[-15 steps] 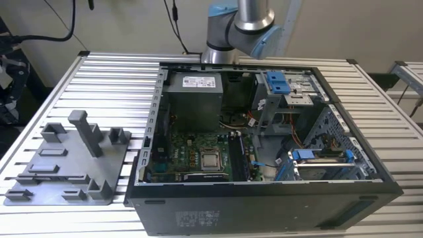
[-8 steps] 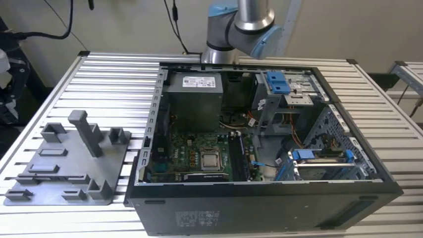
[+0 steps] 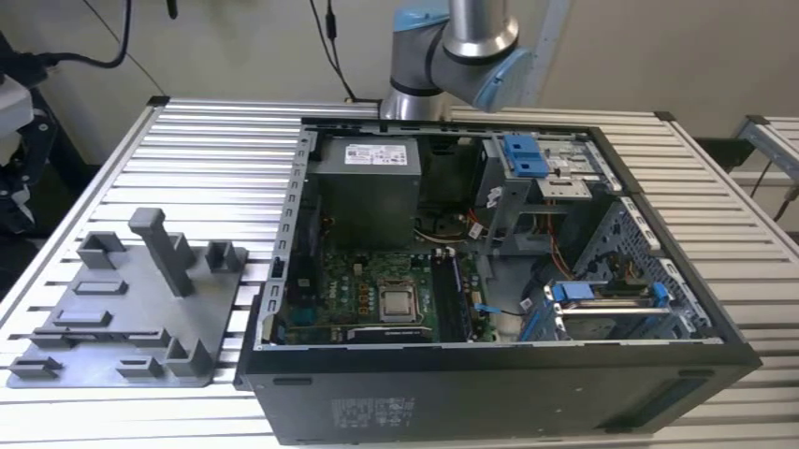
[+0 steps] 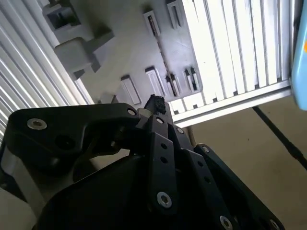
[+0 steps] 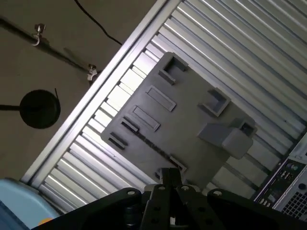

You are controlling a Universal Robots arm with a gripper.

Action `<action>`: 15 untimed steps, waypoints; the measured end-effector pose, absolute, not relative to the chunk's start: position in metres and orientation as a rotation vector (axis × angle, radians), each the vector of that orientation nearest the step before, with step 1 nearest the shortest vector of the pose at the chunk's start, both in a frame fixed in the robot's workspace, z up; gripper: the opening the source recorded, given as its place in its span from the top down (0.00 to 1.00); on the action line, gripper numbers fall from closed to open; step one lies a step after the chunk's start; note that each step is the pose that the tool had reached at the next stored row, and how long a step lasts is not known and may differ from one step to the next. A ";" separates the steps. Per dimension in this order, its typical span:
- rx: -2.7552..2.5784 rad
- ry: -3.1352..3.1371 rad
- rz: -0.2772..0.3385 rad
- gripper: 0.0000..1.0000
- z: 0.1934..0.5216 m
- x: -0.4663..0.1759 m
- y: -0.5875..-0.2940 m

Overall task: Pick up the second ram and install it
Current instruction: 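Pick up the second ram and move it above second insertion slot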

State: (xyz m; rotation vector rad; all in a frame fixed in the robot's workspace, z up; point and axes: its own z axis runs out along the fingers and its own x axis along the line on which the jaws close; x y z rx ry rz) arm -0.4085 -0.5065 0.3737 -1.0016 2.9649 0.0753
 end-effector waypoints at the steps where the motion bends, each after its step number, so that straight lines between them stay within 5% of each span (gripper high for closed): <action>1: -1.013 2.961 0.075 0.89 0.373 -0.409 -0.506; 15: -1.290 2.856 0.077 0.89 0.371 -0.408 -0.505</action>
